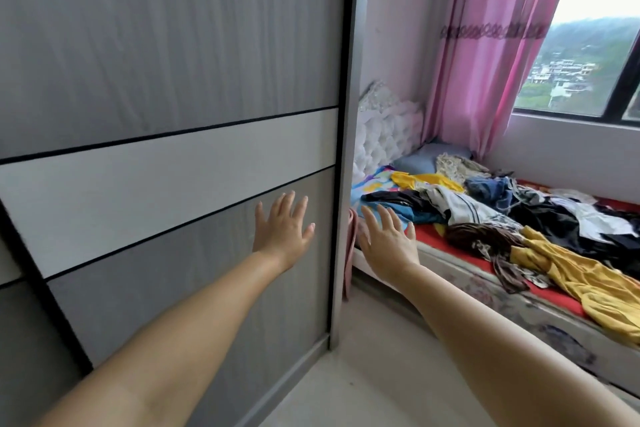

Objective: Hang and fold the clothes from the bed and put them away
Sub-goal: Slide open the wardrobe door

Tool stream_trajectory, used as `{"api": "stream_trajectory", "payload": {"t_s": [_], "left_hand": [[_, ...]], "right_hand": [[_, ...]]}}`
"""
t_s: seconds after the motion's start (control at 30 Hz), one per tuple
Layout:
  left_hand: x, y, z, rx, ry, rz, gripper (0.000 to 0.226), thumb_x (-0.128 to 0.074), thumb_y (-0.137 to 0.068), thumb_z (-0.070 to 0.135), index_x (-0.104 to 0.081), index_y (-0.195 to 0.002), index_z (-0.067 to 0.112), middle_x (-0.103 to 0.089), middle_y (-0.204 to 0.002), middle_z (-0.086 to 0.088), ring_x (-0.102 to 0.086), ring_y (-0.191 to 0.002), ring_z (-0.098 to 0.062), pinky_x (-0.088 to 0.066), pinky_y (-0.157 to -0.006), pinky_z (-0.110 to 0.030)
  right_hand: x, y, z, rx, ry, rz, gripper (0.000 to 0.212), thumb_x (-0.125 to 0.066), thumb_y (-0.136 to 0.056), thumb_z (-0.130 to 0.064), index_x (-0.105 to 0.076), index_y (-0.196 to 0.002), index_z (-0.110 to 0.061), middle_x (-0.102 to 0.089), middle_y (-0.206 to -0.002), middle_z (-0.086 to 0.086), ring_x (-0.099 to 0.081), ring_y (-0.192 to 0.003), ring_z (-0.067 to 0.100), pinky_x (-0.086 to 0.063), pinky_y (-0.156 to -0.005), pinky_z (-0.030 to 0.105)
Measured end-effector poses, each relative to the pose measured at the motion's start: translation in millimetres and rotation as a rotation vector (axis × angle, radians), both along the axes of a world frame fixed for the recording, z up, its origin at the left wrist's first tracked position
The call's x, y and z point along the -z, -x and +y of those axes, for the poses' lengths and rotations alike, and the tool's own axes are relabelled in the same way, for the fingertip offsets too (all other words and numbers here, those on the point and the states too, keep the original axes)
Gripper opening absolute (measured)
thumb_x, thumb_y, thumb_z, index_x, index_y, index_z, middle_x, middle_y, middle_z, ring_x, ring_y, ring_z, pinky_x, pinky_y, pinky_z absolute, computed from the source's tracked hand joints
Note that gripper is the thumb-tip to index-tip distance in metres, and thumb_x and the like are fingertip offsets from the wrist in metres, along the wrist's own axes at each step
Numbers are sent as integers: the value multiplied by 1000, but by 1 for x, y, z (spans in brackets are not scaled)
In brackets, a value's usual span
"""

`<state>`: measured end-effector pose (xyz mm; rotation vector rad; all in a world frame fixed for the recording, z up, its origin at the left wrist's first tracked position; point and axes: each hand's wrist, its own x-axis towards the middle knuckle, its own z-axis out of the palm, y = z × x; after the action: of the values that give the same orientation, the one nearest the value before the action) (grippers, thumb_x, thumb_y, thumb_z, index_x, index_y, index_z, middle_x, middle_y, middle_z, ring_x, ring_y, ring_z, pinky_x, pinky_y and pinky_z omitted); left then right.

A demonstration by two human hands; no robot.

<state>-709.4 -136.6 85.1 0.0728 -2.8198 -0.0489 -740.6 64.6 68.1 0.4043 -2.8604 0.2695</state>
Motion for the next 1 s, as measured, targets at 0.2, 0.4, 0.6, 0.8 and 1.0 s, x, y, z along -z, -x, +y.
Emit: {"api": "stream_trajectory", "payload": {"t_s": [0.2, 0.4, 0.6, 0.8, 1.0], "left_hand": [[-1, 107, -18, 42, 79, 14, 59, -24, -100, 46, -9, -153, 22, -5, -161, -3, 1, -148, -17, 0, -117, -53], [-26, 231, -54, 115, 266, 40, 59, -21, -101, 45, -4, -153, 22, 1, -161, -6, 6, -148, -19, 5, -115, -55], [-53, 324, -71, 243, 713, 125, 61, -23, -101, 44, -5, -153, 17, 2, -160, -13, 5, -148, -26, 11, -109, -63], [-65, 361, -92, 123, 1119, 203, 66, -17, -102, 46, 0, -152, 6, 6, -158, -21, 7, -146, -36, 21, -97, -66], [-54, 369, -100, 55, 1230, 261, 71, -11, -100, 53, 10, -150, 8, 14, -157, -18, 15, -144, -34, 18, -100, -63]], "right_hand": [[7, 107, -28, -35, 16, -16, 56, -23, -102, -44, -5, -153, -29, -4, -161, 2, 0, -149, 22, -6, -118, 54], [-1, 224, -75, -44, 105, -8, 58, -28, -102, -41, -4, -153, -27, -5, -161, 4, -2, -148, 23, -14, -118, 47], [1, 309, -119, 0, 366, -99, 56, -30, -101, -39, -10, -153, -27, -10, -160, 3, -12, -146, 22, -28, -110, 42], [8, 363, -150, -32, 504, -153, 63, -30, -100, -49, -2, -153, -30, 5, -161, 0, -8, -147, 24, -30, -110, 43], [27, 381, -185, -212, 717, -216, 77, -29, -98, -54, 19, -150, -25, 29, -156, 2, 15, -147, 23, -12, -119, 49]]}}
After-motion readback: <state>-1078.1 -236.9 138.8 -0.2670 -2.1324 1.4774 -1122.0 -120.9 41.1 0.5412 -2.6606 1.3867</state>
